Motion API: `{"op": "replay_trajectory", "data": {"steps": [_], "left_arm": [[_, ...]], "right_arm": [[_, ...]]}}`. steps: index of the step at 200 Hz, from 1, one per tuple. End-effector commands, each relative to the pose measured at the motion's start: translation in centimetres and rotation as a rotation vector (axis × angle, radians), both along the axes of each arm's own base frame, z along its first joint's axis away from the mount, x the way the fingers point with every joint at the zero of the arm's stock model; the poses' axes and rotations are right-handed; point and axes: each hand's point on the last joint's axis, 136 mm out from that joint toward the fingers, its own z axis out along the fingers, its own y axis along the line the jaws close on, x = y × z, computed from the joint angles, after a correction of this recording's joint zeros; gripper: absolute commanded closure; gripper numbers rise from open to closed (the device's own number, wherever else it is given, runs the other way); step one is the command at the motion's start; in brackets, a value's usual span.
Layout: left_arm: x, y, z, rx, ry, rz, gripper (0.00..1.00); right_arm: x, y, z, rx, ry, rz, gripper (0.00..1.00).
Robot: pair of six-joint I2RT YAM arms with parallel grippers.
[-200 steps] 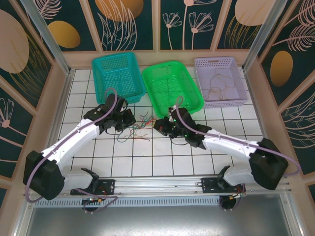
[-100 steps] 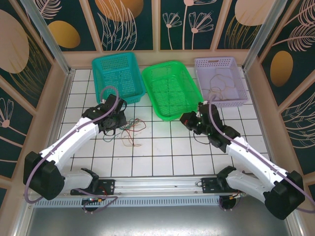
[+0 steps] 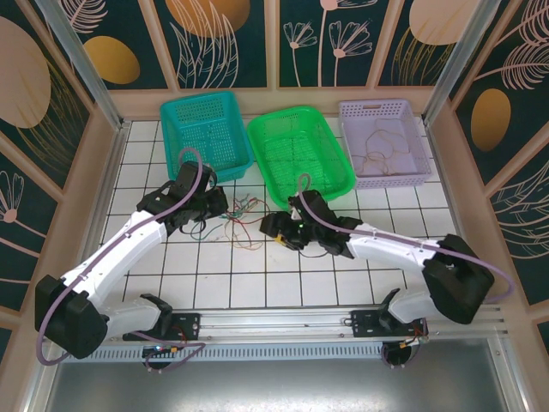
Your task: Untangle the cables
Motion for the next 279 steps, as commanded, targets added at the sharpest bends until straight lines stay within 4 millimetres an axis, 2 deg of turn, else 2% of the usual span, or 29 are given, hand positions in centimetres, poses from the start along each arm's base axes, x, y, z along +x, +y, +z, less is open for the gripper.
{"op": "replay_trajectory", "data": {"steps": [1, 19, 34, 55, 76, 103, 120, 131, 172, 187, 193, 223, 233, 240, 250, 264, 279], "left_arm": [[-0.2, -1.3, 0.5, -0.061, -0.013, -0.062, 1.00], [-0.1, -1.3, 0.5, -0.060, -0.014, -0.060, 1.00], [-0.1, -1.2, 0.3, -0.052, -0.009, -0.056, 1.00], [-0.1, -0.8, -0.5, -0.025, 0.012, -0.041, 1.00], [0.0, -0.6, -0.9, -0.011, 0.023, -0.027, 1.00], [0.2, -1.1, -0.8, -0.031, 0.026, -0.031, 1.00], [0.4, -1.6, -0.3, -0.064, 0.014, -0.038, 1.00], [0.4, -1.8, -0.2, -0.081, 0.011, -0.044, 1.00], [0.6, -2.3, 0.4, -0.113, -0.005, -0.045, 1.00], [0.6, -2.4, 0.5, -0.122, -0.005, -0.044, 1.00], [0.2, -2.2, -0.5, -0.113, 0.016, -0.043, 1.00], [0.1, -2.3, -0.5, -0.124, 0.020, -0.048, 1.00], [0.0, -2.4, -0.6, -0.129, 0.022, -0.048, 1.00], [0.0, -2.5, -0.6, -0.134, 0.022, -0.049, 1.00], [0.0, -2.4, -0.7, -0.135, 0.024, -0.046, 1.00], [-0.2, -2.1, -1.0, -0.118, 0.029, -0.038, 1.00], [-0.4, -0.8, -2.0, -0.048, 0.050, -0.005, 1.00]], "right_arm": [[2.3, 2.3, 5.1, 0.223, -0.058, -0.034, 0.42], [2.8, 2.7, 5.9, 0.239, -0.073, -0.042, 0.47], [2.8, 2.5, 6.6, 0.255, -0.077, -0.056, 0.57], [2.2, 1.3, 6.6, 0.227, -0.071, -0.071, 0.57], [1.6, -0.4, 6.7, 0.209, -0.069, -0.099, 0.50], [1.9, -2.9, 7.9, 0.253, -0.066, -0.220, 0.33], [2.7, -3.6, 7.1, 0.305, 0.014, -0.291, 0.32], [3.0, -3.2, 6.3, 0.341, 0.088, -0.309, 0.37], [3.9, -0.6, 6.3, 0.412, 0.193, -0.317, 0.44], [4.5, -0.5, 6.4, 0.431, 0.187, -0.339, 0.50], [4.8, -0.4, 6.4, 0.432, 0.185, -0.343, 0.55], [5.2, 0.9, 6.4, 0.436, 0.188, -0.321, 0.68], [5.2, 1.2, 6.3, 0.435, 0.191, -0.319, 0.75], [5.3, 1.3, 6.4, 0.436, 0.189, -0.322, 0.83], [5.4, 1.1, 6.3, 0.425, 0.176, -0.333, 1.00], [5.7, -0.3, 5.9, 0.352, 0.141, -0.381, 1.00], [6.1, -3.5, 5.8, 0.216, 0.064, -0.459, 1.00]]}}
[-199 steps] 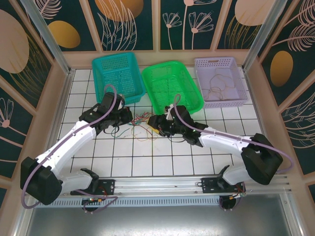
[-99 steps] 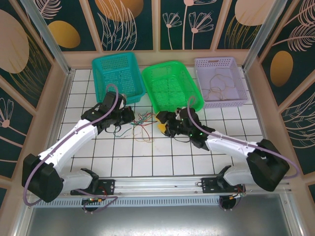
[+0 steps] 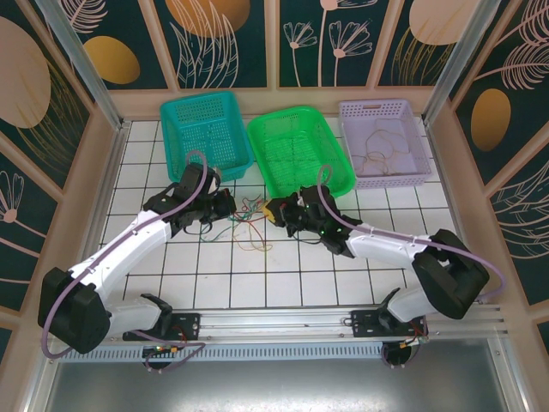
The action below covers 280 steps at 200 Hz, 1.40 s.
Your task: Untangle the cables
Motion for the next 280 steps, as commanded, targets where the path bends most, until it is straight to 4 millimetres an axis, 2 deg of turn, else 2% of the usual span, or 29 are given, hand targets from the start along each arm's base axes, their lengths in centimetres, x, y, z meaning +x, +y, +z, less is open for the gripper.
{"op": "replay_trajectory", "data": {"steps": [1, 24, 50, 64, 90, 107, 131, 157, 173, 202, 213, 219, 224, 229, 231, 247, 266, 280], "left_arm": [[-0.3, 1.4, -0.6, 0.057, 0.008, 0.037, 1.00], [-1.1, 4.6, -2.9, 0.243, 0.058, 0.087, 1.00], [-1.9, 7.6, -4.4, 0.399, 0.083, 0.134, 1.00], [-1.9, 8.5, -4.5, 0.442, 0.081, 0.161, 1.00], [-1.6, 10.2, -4.1, 0.528, 0.076, 0.220, 1.00], [-1.2, 10.5, -3.7, 0.555, 0.064, 0.229, 1.00], [-0.5, 8.2, -3.1, 0.428, 0.020, 0.180, 1.00], [-0.6, 8.6, -3.7, 0.442, 0.044, 0.212, 1.00], [-0.5, 8.2, -4.0, 0.429, 0.052, 0.206, 1.00], [-0.2, 8.2, -4.9, 0.441, 0.074, 0.223, 1.00], [0.0, 7.8, -5.1, 0.433, 0.087, 0.219, 0.78], [0.2, 7.6, -5.0, 0.424, 0.088, 0.221, 0.61], [0.3, 7.5, -4.9, 0.418, 0.090, 0.224, 0.52], [0.3, 7.5, -4.9, 0.416, 0.092, 0.225, 0.48], [0.8, 7.2, -4.1, 0.403, 0.074, 0.229, 0.47], [2.0, 6.6, -1.4, 0.357, 0.018, 0.249, 0.36], [3.5, 5.6, 2.3, 0.287, -0.048, 0.274, 0.29], [4.5, 4.6, 4.9, 0.220, -0.076, 0.286, 0.28]], "right_arm": [[1.2, -3.5, 2.1, -0.150, -0.100, -0.110, 1.00], [1.9, -9.7, 2.8, -0.305, -0.144, -0.213, 1.00], [2.7, -15.9, 4.3, -0.333, -0.190, -0.300, 1.00], [3.0, -17.7, 4.8, -0.362, -0.207, -0.304, 1.00], [3.2, -19.8, 6.2, -0.457, -0.242, -0.321, 1.00], [3.6, -19.6, 6.8, -0.405, -0.256, -0.314, 1.00], [3.8, -17.0, 7.2, -0.406, -0.287, -0.231, 1.00], [3.4, -16.1, 7.9, -0.457, -0.329, -0.220, 1.00], [3.5, -16.0, 9.6, -0.446, -0.394, -0.228, 1.00], [3.7, -14.8, 14.5, -0.413, -0.589, -0.174, 1.00], [3.6, -14.1, 15.9, -0.409, -0.647, -0.137, 1.00], [3.5, -13.7, 16.5, -0.406, -0.680, -0.111, 1.00], [3.4, -13.4, 16.9, -0.405, -0.702, -0.092, 1.00], [3.4, -13.2, 17.1, -0.409, -0.717, -0.077, 1.00], [3.3, -13.1, 17.3, -0.411, -0.727, -0.071, 1.00], [3.2, -12.7, 17.8, -0.416, -0.783, -0.032, 1.00], [3.1, -12.2, 18.2, -0.406, -0.839, -0.008, 1.00], [2.9, -11.8, 18.6, -0.395, -0.887, 0.012, 1.00]]}}
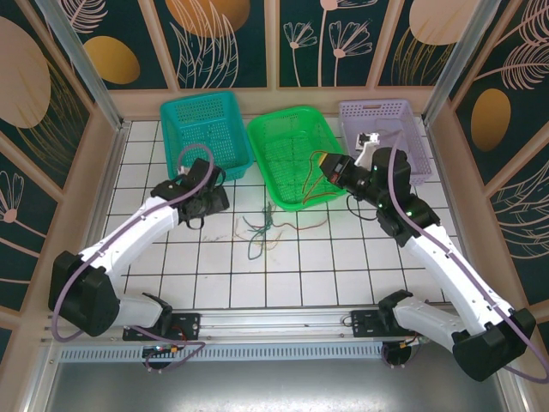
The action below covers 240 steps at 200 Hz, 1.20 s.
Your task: Untangle the cables
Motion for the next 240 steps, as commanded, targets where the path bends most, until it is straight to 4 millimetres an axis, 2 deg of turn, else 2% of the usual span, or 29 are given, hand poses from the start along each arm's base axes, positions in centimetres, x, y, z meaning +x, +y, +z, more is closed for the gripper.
{"op": "replay_trajectory", "data": {"steps": [1, 22, 57, 75, 95, 120, 146, 169, 212, 231, 240], "left_arm": [[2.0, -1.7, 5.7, -0.118, -0.112, 0.019, 0.28], [3.0, -4.6, 9.3, -0.314, -0.134, 0.033, 0.29], [3.3, -11.1, 14.0, -0.884, -0.039, 0.100, 0.30], [3.3, -12.3, 15.9, -1.155, -0.015, 0.184, 0.29], [3.2, -13.0, 17.0, -1.302, 0.036, 0.236, 0.26], [2.4, -14.3, 17.4, -1.390, 0.119, 0.251, 0.24], [1.6, -15.4, 16.7, -1.441, 0.192, 0.269, 0.24], [1.2, -16.3, 16.2, -1.464, 0.226, 0.277, 0.28], [1.2, -16.4, 14.8, -1.433, 0.245, 0.297, 0.33], [1.4, -16.4, 14.1, -1.417, 0.242, 0.305, 0.38], [1.6, -16.3, 13.7, -1.402, 0.229, 0.310, 0.45]], "right_arm": [[-0.3, 1.3, 1.9, -0.016, -0.142, 0.095, 1.00], [-0.5, 2.0, 2.1, -0.018, -0.212, 0.136, 1.00], [-1.1, 3.4, 2.0, -0.054, -0.377, 0.203, 1.00], [-1.3, 4.1, 1.7, -0.081, -0.454, 0.222, 1.00], [-1.5, 5.4, 0.7, -0.103, -0.489, 0.253, 1.00], [-1.6, 6.8, -0.3, -0.132, -0.511, 0.274, 1.00], [-1.4, 8.2, -0.6, -0.149, -0.528, 0.288, 1.00], [-1.4, 9.1, -1.0, -0.169, -0.534, 0.303, 1.00], [-1.9, 9.7, -1.1, -0.169, -0.534, 0.320, 1.00], [-2.3, 9.9, -0.9, -0.166, -0.529, 0.333, 1.00], [-2.7, 10.1, -0.9, -0.164, -0.524, 0.349, 1.00]]}}
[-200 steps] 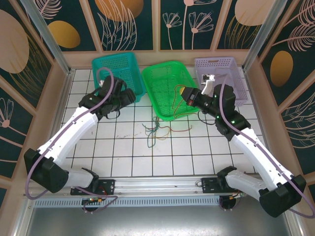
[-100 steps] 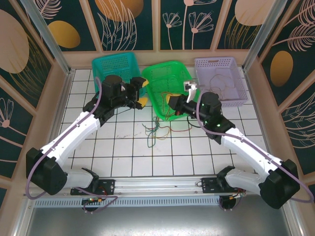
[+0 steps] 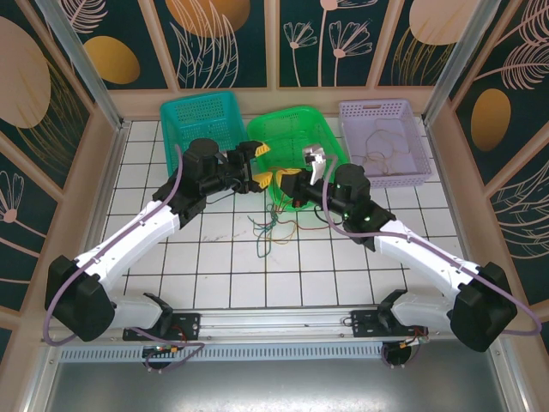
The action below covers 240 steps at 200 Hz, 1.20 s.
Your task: Untangle the cables
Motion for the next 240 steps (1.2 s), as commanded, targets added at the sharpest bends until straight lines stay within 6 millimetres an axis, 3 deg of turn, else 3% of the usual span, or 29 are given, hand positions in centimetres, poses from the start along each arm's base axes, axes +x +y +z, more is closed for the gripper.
{"op": "replay_trajectory", "data": {"steps": [1, 19, 39, 53, 100, 136, 189, 240], "left_arm": [[0.4, -0.2, -0.9, 0.013, -0.004, 0.002, 0.45], [1.0, 0.1, -1.5, 0.072, -0.027, 0.019, 0.60], [2.2, 1.1, -1.3, 0.130, -0.086, 0.065, 0.89], [3.3, 2.4, -0.8, 0.199, -0.147, 0.096, 1.00], [5.3, 5.9, 1.6, 0.456, -0.414, 0.126, 1.00], [5.8, 7.3, 5.5, 0.673, -0.730, 0.146, 1.00], [3.7, 7.8, 9.3, 0.791, -1.129, 0.152, 1.00], [2.1, 8.0, 9.5, 0.964, -1.319, 0.073, 1.00]], "right_arm": [[-0.7, 0.4, 2.6, 0.034, -0.063, 0.021, 1.00], [-1.3, 0.7, 2.3, 0.016, -0.029, 0.051, 1.00], [-2.2, 1.1, 1.6, -0.015, 0.059, 0.095, 1.00], [-3.1, 1.3, 0.8, -0.042, 0.136, 0.139, 1.00], [-6.3, 3.2, -2.3, -0.093, 0.482, 0.349, 1.00], [-8.1, 4.4, -4.0, -0.109, 0.708, 0.476, 1.00], [-10.1, 5.6, -3.9, -0.103, 0.822, 0.636, 1.00], [-10.5, 6.3, -2.3, -0.058, 0.830, 0.700, 1.00]]}}
